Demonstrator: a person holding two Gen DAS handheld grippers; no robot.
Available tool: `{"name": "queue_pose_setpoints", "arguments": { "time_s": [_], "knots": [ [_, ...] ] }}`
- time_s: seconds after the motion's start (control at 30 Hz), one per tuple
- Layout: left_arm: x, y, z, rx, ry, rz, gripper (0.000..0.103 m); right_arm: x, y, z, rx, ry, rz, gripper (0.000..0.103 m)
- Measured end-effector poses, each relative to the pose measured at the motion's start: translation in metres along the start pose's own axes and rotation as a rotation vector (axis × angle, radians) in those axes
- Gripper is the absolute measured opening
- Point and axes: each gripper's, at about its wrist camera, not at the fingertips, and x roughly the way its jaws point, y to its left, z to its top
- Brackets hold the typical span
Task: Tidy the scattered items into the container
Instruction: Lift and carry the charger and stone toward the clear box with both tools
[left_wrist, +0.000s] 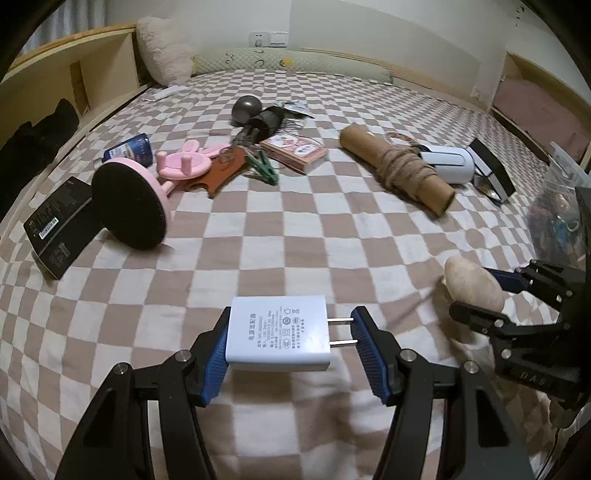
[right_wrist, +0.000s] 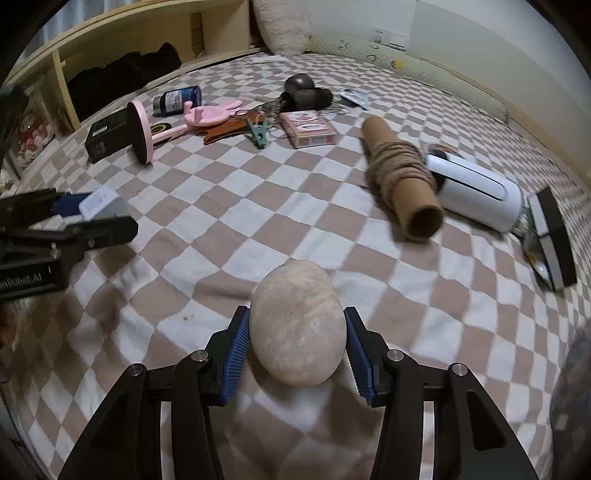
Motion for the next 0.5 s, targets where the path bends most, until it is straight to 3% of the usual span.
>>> {"name": "queue_pose_setpoints", "arguments": {
  "time_s": [0.23,0.5],
  "knots": [
    [-0.003,-0.024,-0.012,0.042,0.028,-0.011,0.062,-0.019,-0.015,-0.021,0.059,0.010,-0.027,0.050],
    [-0.026,-0.054,-0.001,0.093,-0.004,-0.025,0.062,-0.052,-0.033,-0.025,0.101,-0.038,-0.068,0.050]
  ]
}}
